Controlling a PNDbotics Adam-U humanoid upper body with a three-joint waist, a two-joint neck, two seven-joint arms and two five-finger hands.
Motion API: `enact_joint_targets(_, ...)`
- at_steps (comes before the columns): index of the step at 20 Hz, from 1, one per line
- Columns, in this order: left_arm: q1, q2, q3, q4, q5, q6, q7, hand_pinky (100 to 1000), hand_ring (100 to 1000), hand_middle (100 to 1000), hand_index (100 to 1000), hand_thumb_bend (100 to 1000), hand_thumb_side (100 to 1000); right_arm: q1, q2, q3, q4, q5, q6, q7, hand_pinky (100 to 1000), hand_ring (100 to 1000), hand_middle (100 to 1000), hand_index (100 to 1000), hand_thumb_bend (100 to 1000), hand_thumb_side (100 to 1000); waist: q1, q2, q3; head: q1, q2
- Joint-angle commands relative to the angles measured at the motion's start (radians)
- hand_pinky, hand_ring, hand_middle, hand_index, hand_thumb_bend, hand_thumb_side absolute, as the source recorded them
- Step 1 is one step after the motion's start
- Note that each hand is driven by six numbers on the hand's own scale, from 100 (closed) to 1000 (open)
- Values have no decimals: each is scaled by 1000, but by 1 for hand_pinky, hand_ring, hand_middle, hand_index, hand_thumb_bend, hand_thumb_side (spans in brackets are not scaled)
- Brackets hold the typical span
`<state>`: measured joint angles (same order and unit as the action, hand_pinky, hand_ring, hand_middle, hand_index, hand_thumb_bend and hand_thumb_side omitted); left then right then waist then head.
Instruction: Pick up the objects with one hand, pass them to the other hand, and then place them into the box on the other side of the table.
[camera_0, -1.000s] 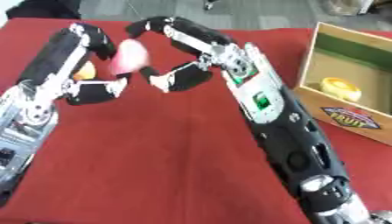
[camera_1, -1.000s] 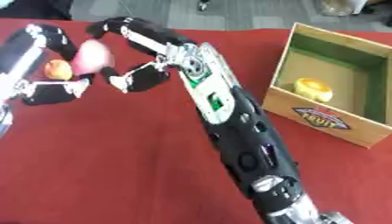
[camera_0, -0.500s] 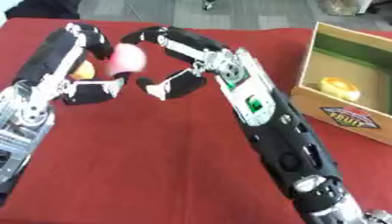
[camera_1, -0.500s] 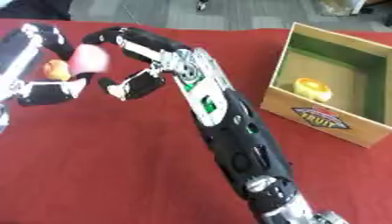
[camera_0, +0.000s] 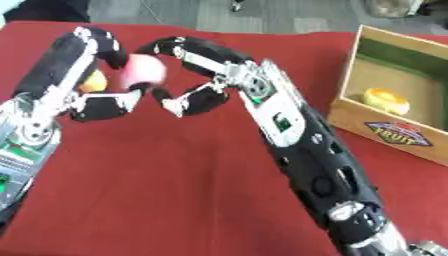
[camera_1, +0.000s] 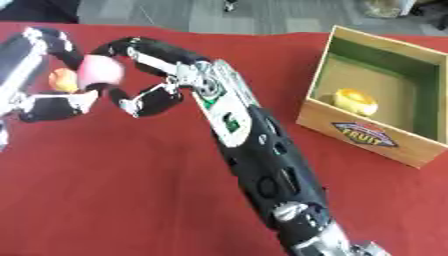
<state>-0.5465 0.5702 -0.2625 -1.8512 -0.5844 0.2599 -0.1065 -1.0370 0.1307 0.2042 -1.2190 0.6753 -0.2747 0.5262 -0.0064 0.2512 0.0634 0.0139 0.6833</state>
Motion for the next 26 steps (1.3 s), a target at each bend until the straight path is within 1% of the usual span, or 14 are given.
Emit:
enact_joint_targets(1, -22, 11, 6, -26, 12, -10, 2, 694, 524, 486, 493, 255, 100, -14, 20, -2, -7, -32, 15, -25, 997, 1000, 725, 864, 100, 100, -4, -32, 4, -5, -8)
enact_joint_targets(4, -23, 8, 3, -24, 20, -14, 0, 693, 524, 487, 497, 255, 100, -13, 23, 0, -10, -75, 34, -54, 978, 1000, 574, 740, 100, 100, -4, -31, 4, -6, -5)
enact_joint_targets(5, -23, 6, 3, -24, 23, -15, -1, 693, 525, 488, 499, 254, 100, -12, 24, 1, -11, -88, 40, -62, 972, 1000, 545, 713, 100, 100, -5, -30, 4, -7, -5)
enact_joint_targets(6, -23, 5, 2, -23, 25, -16, -1, 693, 525, 490, 505, 252, 100, -11, 25, 3, -11, -100, 46, -70, 957, 967, 495, 659, 100, 100, -5, -30, 4, -8, -5)
enact_joint_targets(8, -23, 3, 1, -22, 30, -18, 1, 694, 527, 494, 514, 244, 100, -9, 25, 5, -10, -129, 58, -80, 936, 931, 437, 588, 100, 100, -5, -30, 4, -9, -4)
enact_joint_targets(11, -23, 2, 1, -23, 34, -20, 10, 694, 528, 497, 532, 250, 100, -8, 24, 7, -11, -164, 70, -83, 921, 912, 405, 553, 100, 100, -4, -31, 3, -10, -4)
enact_joint_targets(14, -22, 3, 1, -21, 33, -19, 19, 700, 538, 512, 568, 339, 100, -8, 22, 7, -15, -181, 79, -84, 917, 907, 388, 540, 100, 100, -5, -32, 2, -12, -3)
enact_joint_targets(16, -19, 7, 3, -20, 26, -17, 24, 725, 568, 549, 631, 431, 100, -7, 19, 5, -19, -188, 88, -87, 914, 905, 372, 529, 100, 100, -5, -32, 2, -12, -3)
enact_joint_targets(18, -14, 12, 5, -18, 16, -16, 27, 746, 609, 602, 727, 540, 101, -6, 14, 3, -26, -196, 97, -91, 912, 903, 367, 526, 100, 100, -5, -33, 2, -11, 1)
enact_joint_targets(19, -10, 16, 6, -17, 9, -16, 22, 763, 637, 636, 770, 598, 152, -6, 10, 1, -32, -200, 102, -94, 911, 902, 367, 526, 100, 100, -5, -33, 2, -10, 2)
enact_joint_targets(20, -7, 20, 6, -16, 1, -18, 14, 780, 666, 671, 807, 690, 222, -5, 5, -2, -38, -205, 106, -97, 911, 902, 366, 525, 100, 100, -5, -33, 1, -10, 2)
enact_joint_targets(23, 5, 37, 13, -15, -25, -30, -7, 797, 695, 701, 850, 848, 345, -5, -18, -15, -60, -226, 125, -108, 912, 903, 366, 524, 100, 100, -7, -34, -3, -8, 4)
enact_joint_targets(25, 15, 47, 20, -13, -39, -34, -14, 797, 697, 702, 859, 884, 402, -5, -41, -30, -81, -246, 142, -118, 912, 903, 366, 524, 100, 100, -7, -35, -6, -9, 6)
enact_joint_targets(26, 20, 51, 24, -12, -44, -33, -14, 797, 697, 701, 859, 886, 408, -5, -53, -36, -92, -254, 151, -123, 912, 903, 365, 524, 100, 100, -8, -35, -7, -10, 6)
